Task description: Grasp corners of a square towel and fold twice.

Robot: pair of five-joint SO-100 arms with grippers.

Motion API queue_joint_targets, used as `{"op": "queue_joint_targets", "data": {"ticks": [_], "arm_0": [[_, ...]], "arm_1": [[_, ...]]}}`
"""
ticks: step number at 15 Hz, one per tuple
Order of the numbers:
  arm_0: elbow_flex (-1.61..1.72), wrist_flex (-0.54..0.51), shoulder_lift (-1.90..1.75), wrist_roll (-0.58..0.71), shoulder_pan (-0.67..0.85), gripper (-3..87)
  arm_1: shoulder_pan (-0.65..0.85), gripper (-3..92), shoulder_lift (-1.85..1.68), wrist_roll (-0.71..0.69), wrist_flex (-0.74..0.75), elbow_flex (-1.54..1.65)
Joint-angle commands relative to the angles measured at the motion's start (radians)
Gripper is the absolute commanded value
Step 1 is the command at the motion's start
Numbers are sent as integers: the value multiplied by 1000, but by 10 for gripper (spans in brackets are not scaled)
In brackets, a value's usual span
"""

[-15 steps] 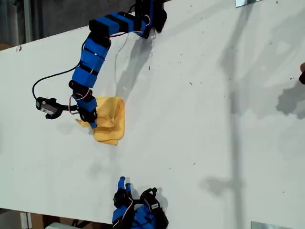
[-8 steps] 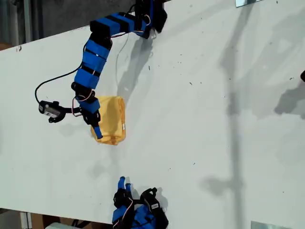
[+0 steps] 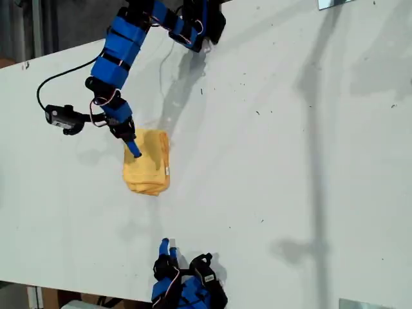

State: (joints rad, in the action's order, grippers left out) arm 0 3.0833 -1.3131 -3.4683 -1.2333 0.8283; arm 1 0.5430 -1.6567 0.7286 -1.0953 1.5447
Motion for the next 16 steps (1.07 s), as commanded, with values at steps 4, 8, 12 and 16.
{"op": "queue_joint_targets", "data": {"ticks": [4,8,12,16], "arm_0": [[-3,-12,-6,-3,15,173],[-3,-11,-6,2,12,173],[-2,-2,-6,15,8,173],[28,-5,-6,-14,14,171]], "arm_1": [[18,306,-1026,222,114,1006],[43,304,-1618,307,-333,1169],[-37,329,-1635,586,-295,1310],[-92,221,-1635,942,-321,1313]]}}
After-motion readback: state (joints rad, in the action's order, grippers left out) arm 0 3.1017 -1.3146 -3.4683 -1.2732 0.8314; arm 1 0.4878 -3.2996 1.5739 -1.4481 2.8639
